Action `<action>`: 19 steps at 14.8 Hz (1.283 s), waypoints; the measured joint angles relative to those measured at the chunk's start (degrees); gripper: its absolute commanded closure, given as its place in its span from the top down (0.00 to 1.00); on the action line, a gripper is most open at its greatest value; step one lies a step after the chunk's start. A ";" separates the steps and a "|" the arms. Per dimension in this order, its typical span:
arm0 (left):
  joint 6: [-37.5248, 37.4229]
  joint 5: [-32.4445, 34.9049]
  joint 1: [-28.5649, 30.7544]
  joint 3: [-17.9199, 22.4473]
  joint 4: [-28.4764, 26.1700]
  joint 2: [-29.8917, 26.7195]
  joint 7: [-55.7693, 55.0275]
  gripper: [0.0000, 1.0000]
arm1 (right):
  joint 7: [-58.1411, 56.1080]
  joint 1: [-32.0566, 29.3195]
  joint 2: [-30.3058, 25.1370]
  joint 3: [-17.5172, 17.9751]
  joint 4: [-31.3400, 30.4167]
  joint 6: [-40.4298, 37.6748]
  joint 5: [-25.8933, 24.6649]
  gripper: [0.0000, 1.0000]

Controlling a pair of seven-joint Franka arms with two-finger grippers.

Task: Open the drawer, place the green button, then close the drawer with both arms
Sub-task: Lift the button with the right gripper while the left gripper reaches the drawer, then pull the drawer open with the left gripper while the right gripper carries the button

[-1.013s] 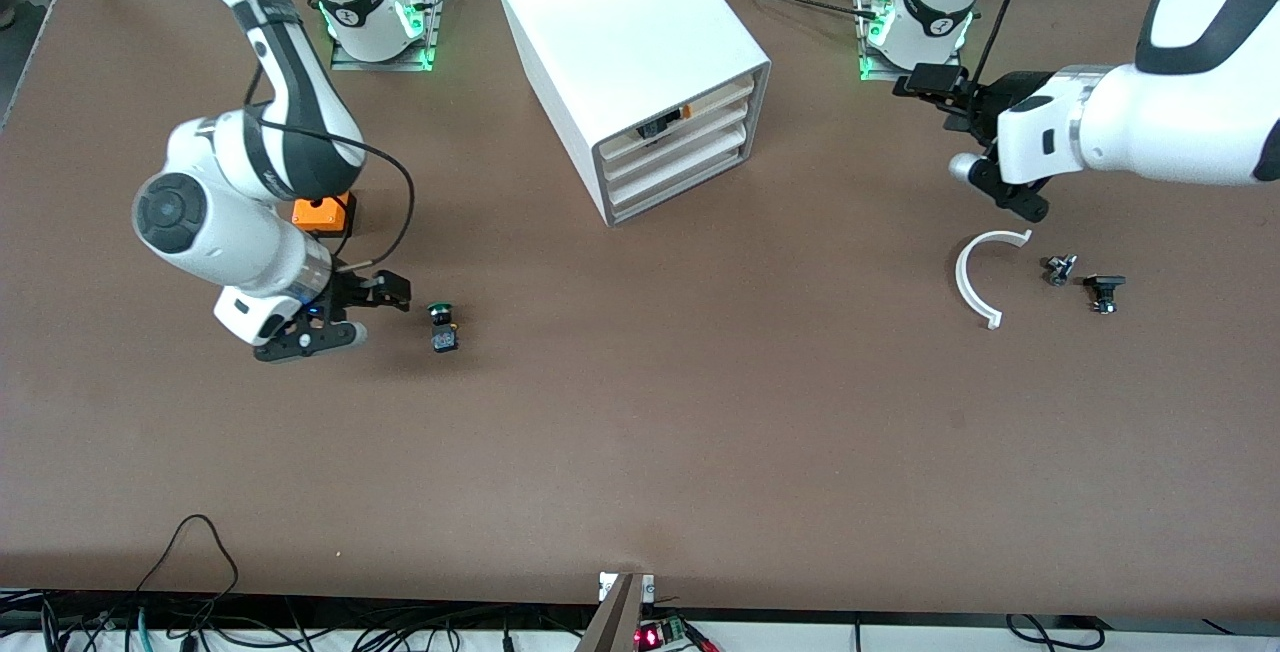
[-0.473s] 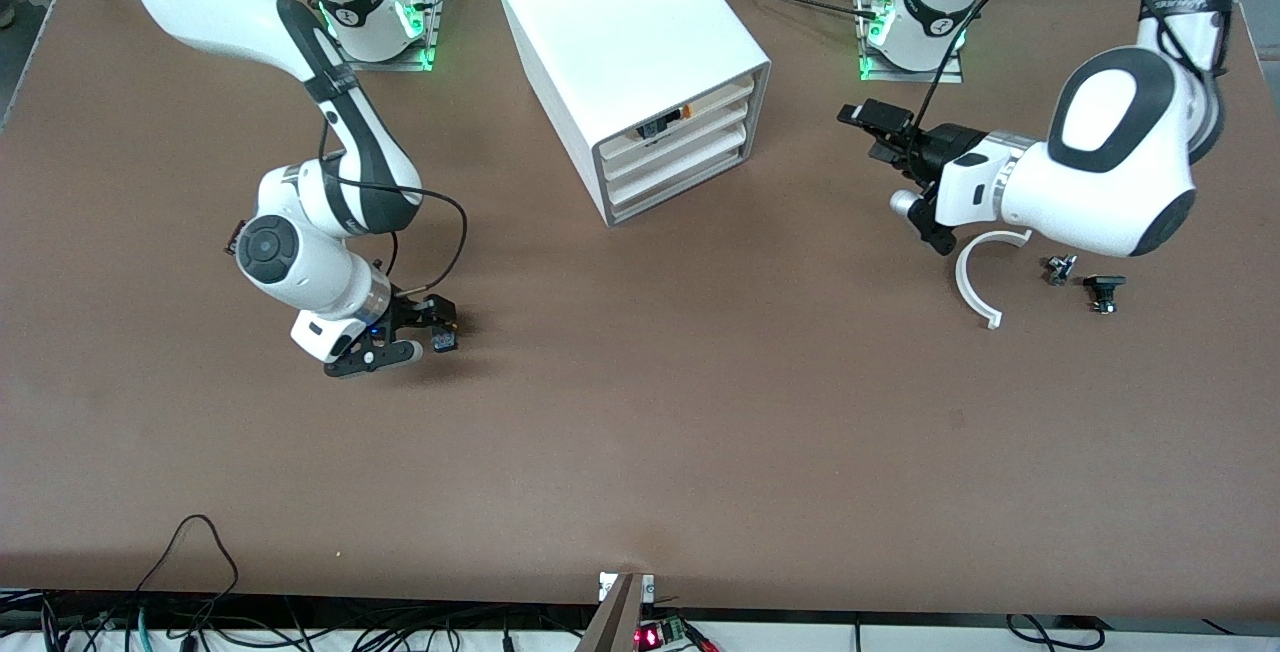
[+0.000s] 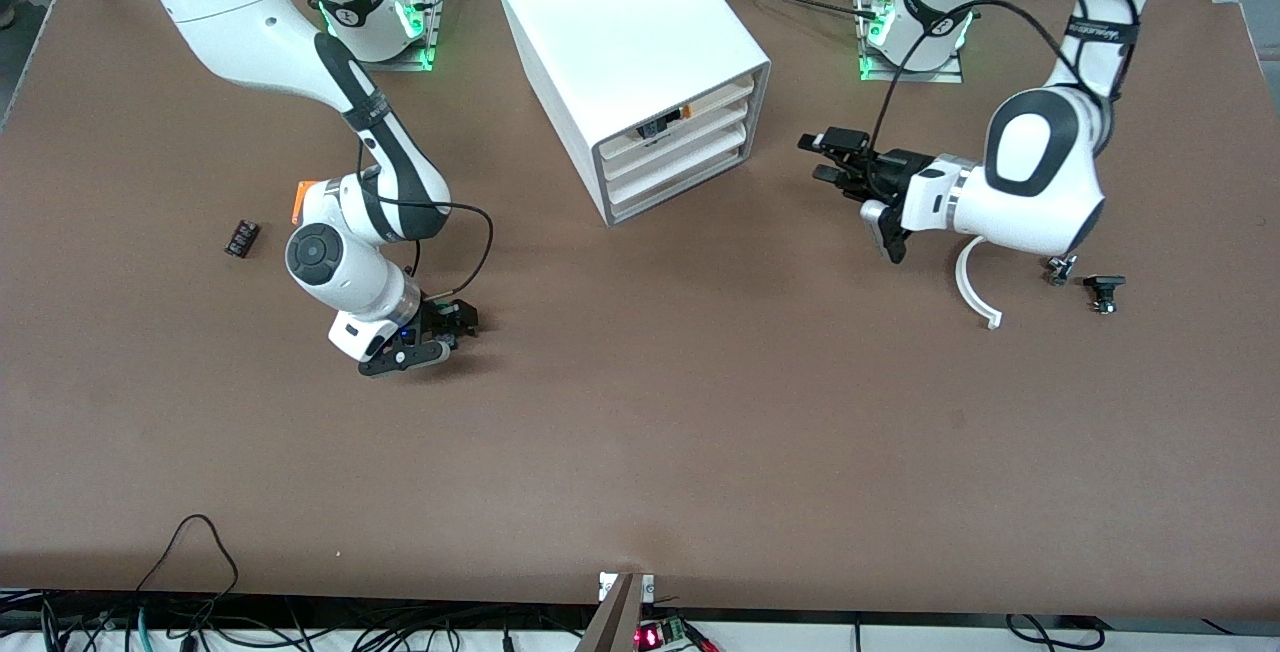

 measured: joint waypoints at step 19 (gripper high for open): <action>12.90 -24.84 -0.39 -13.10 -6.83 18.78 25.25 0.35 | 11.97 0.47 -1.97 0.04 5.36 -10.45 0.06 0.00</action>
